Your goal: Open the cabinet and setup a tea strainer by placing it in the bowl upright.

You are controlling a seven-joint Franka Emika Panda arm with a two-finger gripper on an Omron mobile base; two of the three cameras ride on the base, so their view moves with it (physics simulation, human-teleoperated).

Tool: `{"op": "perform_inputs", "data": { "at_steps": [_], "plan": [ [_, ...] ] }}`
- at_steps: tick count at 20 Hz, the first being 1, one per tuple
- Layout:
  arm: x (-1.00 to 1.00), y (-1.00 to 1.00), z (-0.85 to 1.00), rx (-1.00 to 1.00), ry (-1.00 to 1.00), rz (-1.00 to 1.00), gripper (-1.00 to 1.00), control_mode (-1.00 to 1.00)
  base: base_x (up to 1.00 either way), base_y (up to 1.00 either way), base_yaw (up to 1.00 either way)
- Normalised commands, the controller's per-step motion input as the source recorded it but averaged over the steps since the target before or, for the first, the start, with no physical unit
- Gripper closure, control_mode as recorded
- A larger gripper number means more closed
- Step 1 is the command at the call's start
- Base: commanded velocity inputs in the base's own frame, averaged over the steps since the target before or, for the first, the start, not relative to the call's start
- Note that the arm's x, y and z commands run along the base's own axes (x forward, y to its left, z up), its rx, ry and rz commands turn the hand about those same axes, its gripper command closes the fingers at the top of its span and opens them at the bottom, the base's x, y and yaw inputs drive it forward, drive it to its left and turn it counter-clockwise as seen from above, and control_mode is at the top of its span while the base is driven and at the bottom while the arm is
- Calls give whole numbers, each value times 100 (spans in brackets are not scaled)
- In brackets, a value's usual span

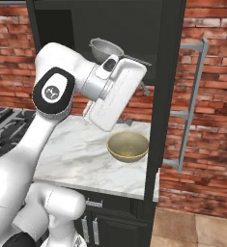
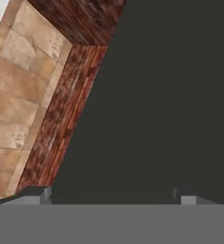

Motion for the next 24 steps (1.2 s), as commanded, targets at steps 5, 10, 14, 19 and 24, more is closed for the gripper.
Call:
{"op": "perform_inputs", "data": {
  "at_steps": [5,10,14,19,24],
  "plan": [
    [18,70,0,28,-14,13,-100,-100,0,0,0],
    [61,67,0,32,-11,39,-100,-100,0,0,0],
    [88,41,0,37,-24,53,-100,-100,0,0,0],
    [91,50,0,24,-35,44,-100,-100,0,0,0],
    [64,46,13,21,-37,33,-100,-100,0,0,0]
  ]
}}
